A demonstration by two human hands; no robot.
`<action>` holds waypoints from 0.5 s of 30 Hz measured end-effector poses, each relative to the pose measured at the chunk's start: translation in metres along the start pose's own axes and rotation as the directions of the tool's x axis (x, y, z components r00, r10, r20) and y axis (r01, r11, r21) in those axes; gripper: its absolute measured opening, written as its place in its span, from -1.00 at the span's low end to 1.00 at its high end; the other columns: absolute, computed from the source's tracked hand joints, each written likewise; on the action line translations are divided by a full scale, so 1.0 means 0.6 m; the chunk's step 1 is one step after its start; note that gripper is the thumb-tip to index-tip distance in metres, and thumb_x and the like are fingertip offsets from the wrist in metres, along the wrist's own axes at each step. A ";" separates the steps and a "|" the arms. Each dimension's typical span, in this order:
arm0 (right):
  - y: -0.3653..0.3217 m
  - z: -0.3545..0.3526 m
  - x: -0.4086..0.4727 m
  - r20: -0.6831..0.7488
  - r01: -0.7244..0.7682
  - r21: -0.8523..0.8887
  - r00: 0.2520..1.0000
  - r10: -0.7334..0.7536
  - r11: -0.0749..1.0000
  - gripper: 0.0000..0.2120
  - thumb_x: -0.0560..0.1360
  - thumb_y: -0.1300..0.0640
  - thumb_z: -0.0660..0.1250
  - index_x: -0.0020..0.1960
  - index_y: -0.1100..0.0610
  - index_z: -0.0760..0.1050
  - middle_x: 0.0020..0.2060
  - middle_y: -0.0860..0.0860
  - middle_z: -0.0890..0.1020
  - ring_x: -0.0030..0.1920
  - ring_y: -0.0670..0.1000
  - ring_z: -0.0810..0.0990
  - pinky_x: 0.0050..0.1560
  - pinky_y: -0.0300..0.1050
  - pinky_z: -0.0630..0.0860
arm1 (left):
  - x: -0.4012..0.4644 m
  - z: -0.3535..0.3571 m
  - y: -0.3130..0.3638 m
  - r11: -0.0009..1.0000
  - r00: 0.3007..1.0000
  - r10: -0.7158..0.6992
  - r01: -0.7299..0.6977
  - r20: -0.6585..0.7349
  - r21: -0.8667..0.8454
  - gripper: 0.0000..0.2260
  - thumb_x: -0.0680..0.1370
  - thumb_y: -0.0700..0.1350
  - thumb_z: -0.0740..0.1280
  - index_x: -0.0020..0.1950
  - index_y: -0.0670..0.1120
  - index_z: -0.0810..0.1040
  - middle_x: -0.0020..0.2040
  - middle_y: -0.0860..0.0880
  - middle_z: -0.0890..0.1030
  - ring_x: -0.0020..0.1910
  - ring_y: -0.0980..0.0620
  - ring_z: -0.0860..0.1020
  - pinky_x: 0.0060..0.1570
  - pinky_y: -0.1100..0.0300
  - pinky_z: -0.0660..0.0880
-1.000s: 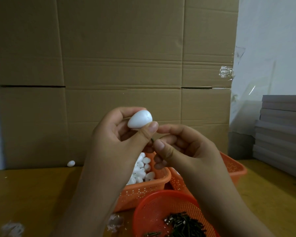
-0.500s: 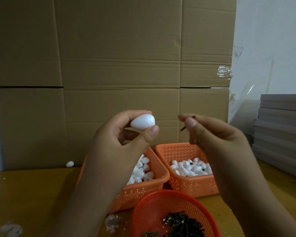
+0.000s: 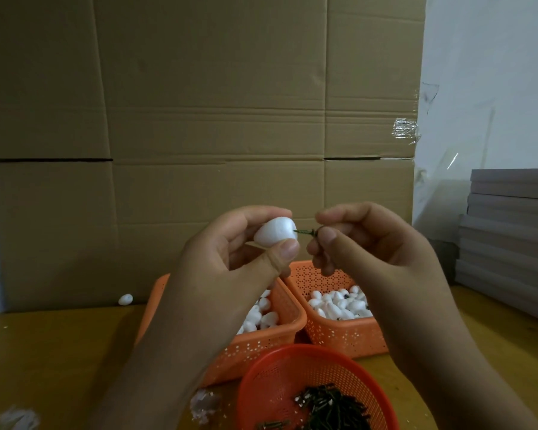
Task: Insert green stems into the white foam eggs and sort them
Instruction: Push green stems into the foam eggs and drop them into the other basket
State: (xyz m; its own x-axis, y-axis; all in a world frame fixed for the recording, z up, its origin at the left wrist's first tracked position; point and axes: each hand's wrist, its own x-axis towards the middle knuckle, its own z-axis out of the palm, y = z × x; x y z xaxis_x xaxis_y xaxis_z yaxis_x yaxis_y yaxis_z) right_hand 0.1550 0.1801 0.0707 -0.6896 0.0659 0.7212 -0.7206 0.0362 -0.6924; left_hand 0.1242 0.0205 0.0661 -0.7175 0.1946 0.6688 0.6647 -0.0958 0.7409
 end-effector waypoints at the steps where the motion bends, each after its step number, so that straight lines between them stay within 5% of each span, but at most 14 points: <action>1: 0.002 -0.002 0.000 0.000 0.015 -0.018 1.000 -0.015 1.000 -0.88 0.41 0.26 0.39 -0.05 0.17 0.56 -0.31 0.08 0.68 -0.31 -0.11 0.65 -0.24 -0.32 0.54 | 0.000 -0.001 0.000 1.000 1.000 0.003 -0.003 0.002 0.003 -0.74 0.33 0.01 0.44 0.01 0.11 0.66 -0.08 0.03 0.70 -0.25 0.11 0.65 -0.24 0.35 0.53; 4: 0.005 -0.005 0.001 0.021 0.049 -0.089 0.999 -0.048 0.995 -0.89 0.45 0.29 0.38 -0.05 0.16 0.53 -0.32 0.06 0.67 -0.30 -0.07 0.65 -0.23 -0.29 0.57 | -0.001 -0.002 0.000 0.999 1.000 0.006 -0.007 0.023 0.039 -0.74 0.32 0.02 0.44 0.01 0.12 0.66 -0.09 0.04 0.71 -0.21 0.10 0.66 -0.22 0.33 0.55; 8: 0.004 -0.008 0.002 0.096 0.082 -0.216 0.993 -0.062 0.973 -0.83 0.38 0.08 0.37 -0.06 0.08 0.50 -0.33 0.01 0.67 -0.29 -0.03 0.65 -0.23 -0.22 0.60 | -0.004 -0.003 -0.002 0.987 0.998 0.007 -0.017 0.065 0.159 -0.73 0.29 0.06 0.46 -0.02 0.17 0.66 -0.09 0.10 0.70 -0.13 0.10 0.68 -0.09 0.23 0.62; 15: 0.026 -0.027 0.016 0.224 -0.073 -0.230 0.966 0.126 0.970 -0.91 0.48 0.23 0.34 -0.02 0.17 0.51 -0.35 0.11 0.68 -0.35 0.00 0.64 -0.27 -0.22 0.58 | -0.004 -0.006 -0.020 0.873 0.996 -0.011 -0.032 0.087 0.486 -0.72 0.41 0.14 0.46 0.09 0.31 0.56 -0.05 0.34 0.62 -0.09 0.31 0.60 -0.11 0.25 0.53</action>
State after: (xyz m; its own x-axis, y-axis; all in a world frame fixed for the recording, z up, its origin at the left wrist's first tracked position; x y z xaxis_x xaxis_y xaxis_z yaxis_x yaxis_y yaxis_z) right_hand 0.1381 0.1973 0.0664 -0.7733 -0.1549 0.6149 -0.6324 0.2600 -0.7297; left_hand 0.1174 0.0179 0.0557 -0.7042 0.2797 0.6526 0.7050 0.3845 0.5959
